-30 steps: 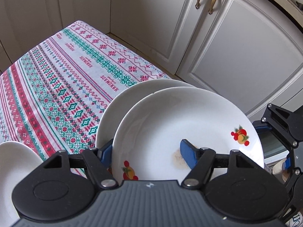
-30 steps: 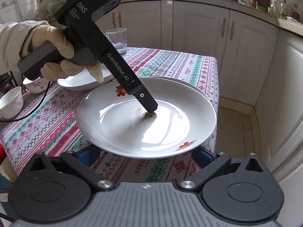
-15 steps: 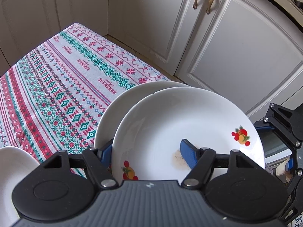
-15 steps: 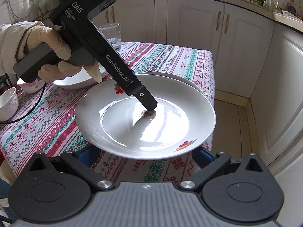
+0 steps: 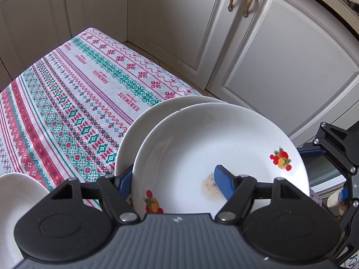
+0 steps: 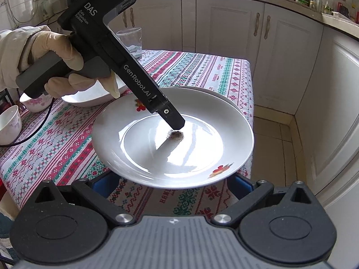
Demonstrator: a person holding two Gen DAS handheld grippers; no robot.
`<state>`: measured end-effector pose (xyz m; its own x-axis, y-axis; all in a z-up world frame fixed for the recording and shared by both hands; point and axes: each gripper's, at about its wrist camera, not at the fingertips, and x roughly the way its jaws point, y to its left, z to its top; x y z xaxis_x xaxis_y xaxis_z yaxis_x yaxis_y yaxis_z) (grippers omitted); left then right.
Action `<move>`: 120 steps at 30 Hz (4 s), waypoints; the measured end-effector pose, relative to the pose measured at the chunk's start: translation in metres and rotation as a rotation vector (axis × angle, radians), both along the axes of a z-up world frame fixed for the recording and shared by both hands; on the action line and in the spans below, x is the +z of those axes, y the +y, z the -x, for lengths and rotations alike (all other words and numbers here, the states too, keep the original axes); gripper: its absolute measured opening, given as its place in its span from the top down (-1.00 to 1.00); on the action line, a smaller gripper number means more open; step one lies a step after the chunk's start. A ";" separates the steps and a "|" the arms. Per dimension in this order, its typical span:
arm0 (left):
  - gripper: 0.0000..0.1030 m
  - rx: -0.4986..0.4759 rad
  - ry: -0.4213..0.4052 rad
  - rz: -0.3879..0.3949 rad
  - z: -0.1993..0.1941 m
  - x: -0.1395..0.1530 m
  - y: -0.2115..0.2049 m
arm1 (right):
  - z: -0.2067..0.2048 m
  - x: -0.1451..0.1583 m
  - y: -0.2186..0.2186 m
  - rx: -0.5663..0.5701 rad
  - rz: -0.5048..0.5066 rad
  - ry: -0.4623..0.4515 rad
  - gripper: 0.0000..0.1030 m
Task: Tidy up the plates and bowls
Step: 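Carry the stained plate onto the other fruit-print plate with the left gripper, then open the left gripper to release the plate and withdraw, then move the right gripper to the white fruit-print plate's rim and grasp it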
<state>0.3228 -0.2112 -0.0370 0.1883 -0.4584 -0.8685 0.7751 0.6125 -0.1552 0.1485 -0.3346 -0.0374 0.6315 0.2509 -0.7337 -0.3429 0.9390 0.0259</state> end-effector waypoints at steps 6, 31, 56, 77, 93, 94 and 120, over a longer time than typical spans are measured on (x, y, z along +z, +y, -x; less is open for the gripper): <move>-0.44 0.005 0.004 0.005 0.001 0.002 0.002 | 0.001 0.000 0.000 -0.002 -0.002 -0.003 -1.00; -0.49 -0.029 -0.024 -0.034 0.008 0.004 0.001 | 0.004 0.004 -0.001 -0.022 -0.003 -0.013 -1.00; -0.63 -0.032 -0.052 -0.166 0.017 0.013 -0.001 | 0.011 0.007 -0.007 -0.009 -0.035 -0.061 -1.00; -0.75 0.223 -0.429 -0.018 0.132 0.054 0.083 | 0.046 0.024 0.028 0.037 0.014 -0.178 -1.00; -0.75 0.713 -0.441 -0.034 0.151 -0.015 0.132 | 0.056 0.032 0.048 0.113 0.020 -0.188 -1.00; -0.75 0.731 -0.431 -0.027 0.147 -0.020 0.135 | 0.054 0.032 0.050 0.123 0.028 -0.186 -1.00; -1.00 0.839 -0.394 0.043 0.097 -0.047 0.157 | -0.064 0.054 0.084 0.368 0.115 -0.120 -1.00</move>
<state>0.2257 -0.0541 -0.0841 0.7510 -0.0688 -0.6567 0.0823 0.9966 -0.0102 0.2124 -0.2506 0.0162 0.5980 0.3966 -0.6965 -0.6508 0.7475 -0.1331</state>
